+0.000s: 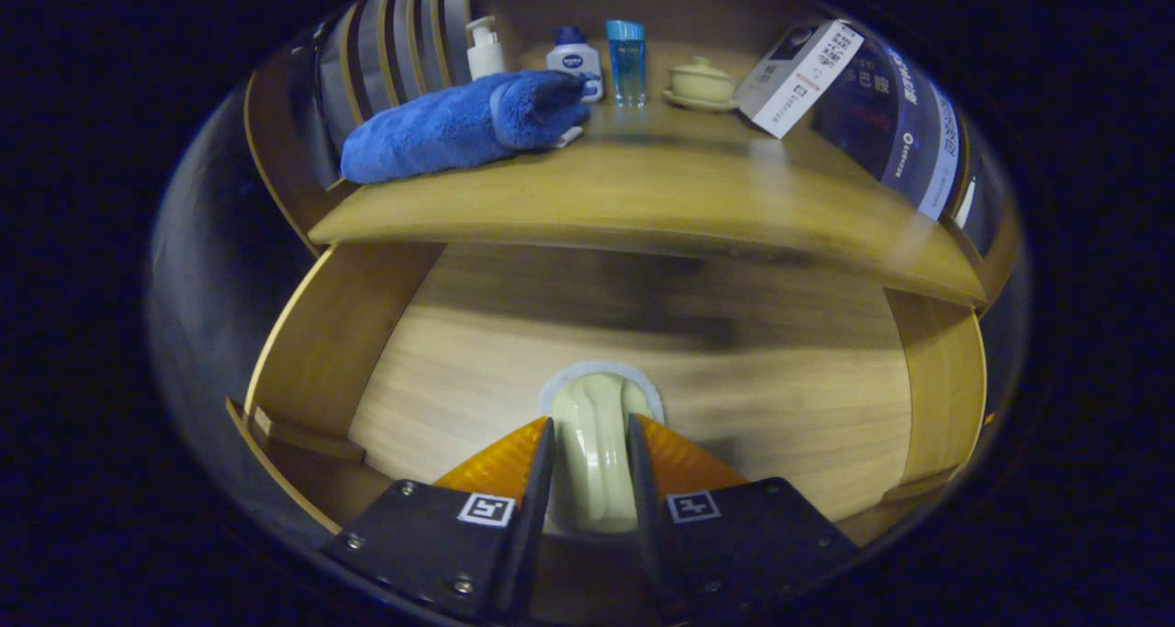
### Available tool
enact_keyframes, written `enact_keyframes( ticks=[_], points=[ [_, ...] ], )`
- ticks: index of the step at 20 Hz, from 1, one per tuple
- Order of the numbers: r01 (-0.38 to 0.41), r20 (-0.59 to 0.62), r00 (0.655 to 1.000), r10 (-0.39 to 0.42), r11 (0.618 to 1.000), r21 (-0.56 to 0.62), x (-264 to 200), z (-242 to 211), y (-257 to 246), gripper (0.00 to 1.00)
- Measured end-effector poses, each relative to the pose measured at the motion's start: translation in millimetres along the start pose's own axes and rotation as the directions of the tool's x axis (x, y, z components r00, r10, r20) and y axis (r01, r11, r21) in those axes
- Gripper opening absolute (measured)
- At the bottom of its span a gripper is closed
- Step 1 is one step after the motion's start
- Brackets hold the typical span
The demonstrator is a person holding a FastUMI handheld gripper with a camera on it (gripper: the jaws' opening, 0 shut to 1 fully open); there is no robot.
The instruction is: Pull open the drawer, take out the items inside it, and place them on the countertop above the cabinet.
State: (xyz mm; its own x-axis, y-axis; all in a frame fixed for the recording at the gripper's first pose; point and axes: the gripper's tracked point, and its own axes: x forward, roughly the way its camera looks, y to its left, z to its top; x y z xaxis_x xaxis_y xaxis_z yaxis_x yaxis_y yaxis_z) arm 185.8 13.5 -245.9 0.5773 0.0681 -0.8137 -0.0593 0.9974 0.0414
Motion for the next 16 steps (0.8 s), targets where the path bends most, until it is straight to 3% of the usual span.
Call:
enact_keyframes(
  ticks=[1, 3, 4, 6, 11, 16],
  points=[
    [0.019, -0.003, 1.0, -0.019, 1.0, -0.006, 10, -2, -2, 0.46],
    [0.02, 0.006, 1.0, -0.02, 1.0, -0.002, -3, 1, -7, 0.24],
    [0.021, 0.032, 0.999, -0.021, 1.0, -0.005, -8, 6, -5, 0.24],
    [0.047, 0.057, 0.997, -0.046, 0.999, -0.02, -7, 5, -8, 0.14],
    [0.017, 0.213, 0.977, -0.009, 0.999, -0.035, -38, 31, 0, 0.14],
    [0.039, 0.317, 0.948, -0.031, 0.999, -0.019, -79, 55, -5, 0.14]
  ],
)
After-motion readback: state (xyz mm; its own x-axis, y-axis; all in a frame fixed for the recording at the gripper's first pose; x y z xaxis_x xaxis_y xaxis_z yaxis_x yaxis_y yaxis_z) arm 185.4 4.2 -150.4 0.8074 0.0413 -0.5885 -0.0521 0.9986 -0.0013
